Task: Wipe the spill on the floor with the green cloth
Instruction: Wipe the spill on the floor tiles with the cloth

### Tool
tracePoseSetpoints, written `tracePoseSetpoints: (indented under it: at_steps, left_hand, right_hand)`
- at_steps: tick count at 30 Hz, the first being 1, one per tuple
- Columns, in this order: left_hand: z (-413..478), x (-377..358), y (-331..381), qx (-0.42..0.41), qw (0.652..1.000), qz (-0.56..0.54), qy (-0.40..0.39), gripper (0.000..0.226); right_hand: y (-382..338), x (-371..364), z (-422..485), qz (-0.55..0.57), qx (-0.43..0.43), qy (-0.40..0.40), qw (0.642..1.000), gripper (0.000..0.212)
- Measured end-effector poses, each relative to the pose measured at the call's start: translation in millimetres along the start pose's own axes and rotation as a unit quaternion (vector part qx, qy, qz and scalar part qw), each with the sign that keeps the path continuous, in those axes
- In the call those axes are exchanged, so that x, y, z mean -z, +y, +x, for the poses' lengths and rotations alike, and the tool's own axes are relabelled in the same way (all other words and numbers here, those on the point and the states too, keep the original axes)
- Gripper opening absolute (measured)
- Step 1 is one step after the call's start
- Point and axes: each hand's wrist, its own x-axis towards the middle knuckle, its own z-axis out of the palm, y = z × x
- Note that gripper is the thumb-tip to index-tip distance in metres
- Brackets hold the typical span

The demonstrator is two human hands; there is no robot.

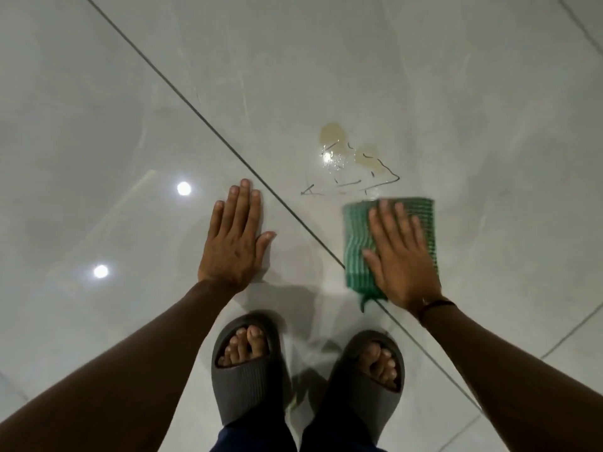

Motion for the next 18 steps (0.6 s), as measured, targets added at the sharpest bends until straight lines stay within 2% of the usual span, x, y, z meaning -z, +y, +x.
tracePoseSetpoints:
  at_steps: [2,5,8,10,12,13,14,16,18]
  left_hand:
    - [-0.4,-5.2,1.3,-0.01,1.0,0.017,0.024,0.08]
    - [6.4,-2.2,0.6,-0.02,0.998,0.029,0.051,0.08]
    - [21.4,8.0,1.9,-0.033,0.998,0.025,0.037,0.08]
    - [23.0,6.1,2.9,-0.034,0.999,0.02,0.032,0.08]
    - [21.1,-3.6,2.8,-0.034,0.998,0.02,0.053,0.079]
    - [21.9,-6.6,1.4,-0.032,0.998,0.022,0.056,0.079]
    - [23.3,-8.2,0.4,-0.034,0.997,0.02,0.06,0.079]
    - [22.9,-8.5,-2.4,-0.036,0.997,0.014,0.072,0.079]
    - [24.1,-5.0,-0.1,-0.034,0.996,0.008,0.082,0.078]
  right_hand:
    - [-16.1,9.3,38.0,0.009,-0.082,0.041,0.996,0.078]
    - [-76.3,7.5,51.7,0.022,0.028,0.026,0.999,0.078]
    - [-66.9,3.1,6.7,0.03,0.063,-0.005,0.998,0.079]
    - [-34.7,3.9,11.4,0.031,-0.012,0.003,0.999,0.078]
    - [-22.8,12.2,61.8,0.054,-0.145,0.055,0.986,0.078]
    - [-32.9,20.0,91.5,0.057,-0.173,0.074,0.981,0.078]
    - [-48.2,25.6,112.0,0.045,-0.154,0.09,0.983,0.078]
    - [-74.7,20.0,113.0,0.026,-0.012,0.061,0.998,0.08]
    - [-61.4,13.2,70.0,-0.007,0.103,0.031,0.994,0.082]
